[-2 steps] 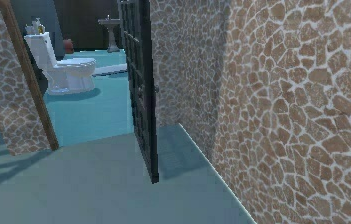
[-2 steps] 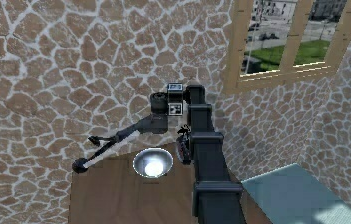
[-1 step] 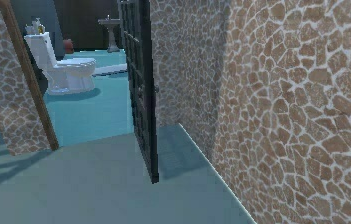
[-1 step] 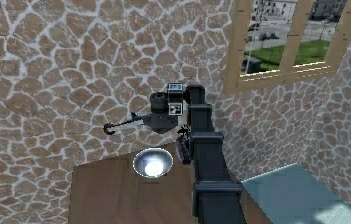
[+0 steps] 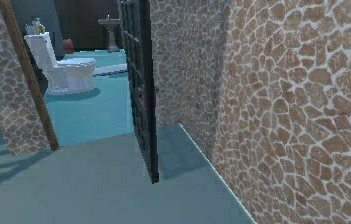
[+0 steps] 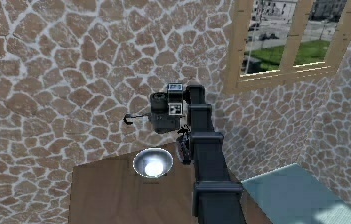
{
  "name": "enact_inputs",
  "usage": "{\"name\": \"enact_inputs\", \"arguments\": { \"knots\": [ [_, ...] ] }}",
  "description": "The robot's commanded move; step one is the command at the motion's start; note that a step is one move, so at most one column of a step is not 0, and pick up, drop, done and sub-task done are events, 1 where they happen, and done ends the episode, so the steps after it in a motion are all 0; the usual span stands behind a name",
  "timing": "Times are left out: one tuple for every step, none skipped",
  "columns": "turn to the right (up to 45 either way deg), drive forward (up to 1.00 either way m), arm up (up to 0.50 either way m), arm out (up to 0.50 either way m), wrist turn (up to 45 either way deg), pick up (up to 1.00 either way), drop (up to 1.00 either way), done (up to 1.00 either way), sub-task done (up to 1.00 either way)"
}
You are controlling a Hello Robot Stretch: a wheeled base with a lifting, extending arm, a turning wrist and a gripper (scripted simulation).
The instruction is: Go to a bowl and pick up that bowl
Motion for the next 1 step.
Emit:
{"name": "enact_inputs", "arguments": {
  "knots": [
    [0.0,0.00,-0.30,0.00,0.0,0.00,0.00,0.00,0.00]
  ]
}}
